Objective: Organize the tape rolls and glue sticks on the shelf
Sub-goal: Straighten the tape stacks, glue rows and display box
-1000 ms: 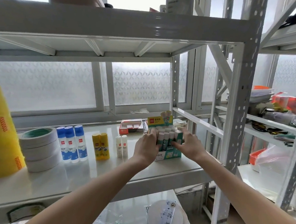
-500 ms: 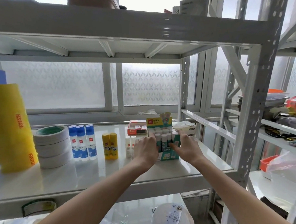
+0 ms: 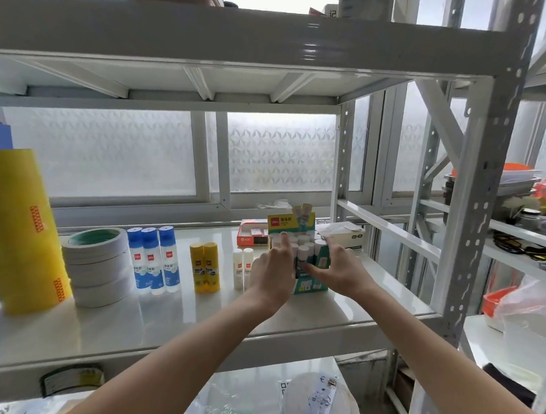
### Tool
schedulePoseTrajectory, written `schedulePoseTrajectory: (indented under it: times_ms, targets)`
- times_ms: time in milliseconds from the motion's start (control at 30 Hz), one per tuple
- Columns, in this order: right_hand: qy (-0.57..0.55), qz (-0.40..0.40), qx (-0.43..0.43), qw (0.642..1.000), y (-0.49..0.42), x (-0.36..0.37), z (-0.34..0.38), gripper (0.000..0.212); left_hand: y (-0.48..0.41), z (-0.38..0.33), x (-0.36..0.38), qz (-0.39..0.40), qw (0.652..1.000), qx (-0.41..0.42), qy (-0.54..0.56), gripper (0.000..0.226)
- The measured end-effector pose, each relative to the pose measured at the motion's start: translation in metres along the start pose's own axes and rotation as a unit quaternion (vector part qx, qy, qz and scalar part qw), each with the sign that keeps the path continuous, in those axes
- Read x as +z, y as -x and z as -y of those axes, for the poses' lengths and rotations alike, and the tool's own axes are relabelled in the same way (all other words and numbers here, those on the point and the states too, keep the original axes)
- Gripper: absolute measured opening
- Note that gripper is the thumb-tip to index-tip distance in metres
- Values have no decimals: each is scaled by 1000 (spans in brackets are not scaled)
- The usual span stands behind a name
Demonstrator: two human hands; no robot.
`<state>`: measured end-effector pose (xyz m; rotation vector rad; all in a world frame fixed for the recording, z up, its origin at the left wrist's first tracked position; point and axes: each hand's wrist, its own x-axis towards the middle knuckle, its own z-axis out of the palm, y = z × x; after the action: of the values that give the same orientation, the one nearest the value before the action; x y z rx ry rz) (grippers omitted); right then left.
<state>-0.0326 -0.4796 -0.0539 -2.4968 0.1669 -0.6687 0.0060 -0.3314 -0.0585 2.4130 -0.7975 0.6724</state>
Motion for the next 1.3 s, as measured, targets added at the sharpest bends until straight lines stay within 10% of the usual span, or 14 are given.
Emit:
schedulePoseTrajectory:
  times_ms: [1300]
  targets:
    - [19, -62, 30, 997, 4, 13, 5, 54, -4, 23, 1, -4, 999, 32, -2, 48]
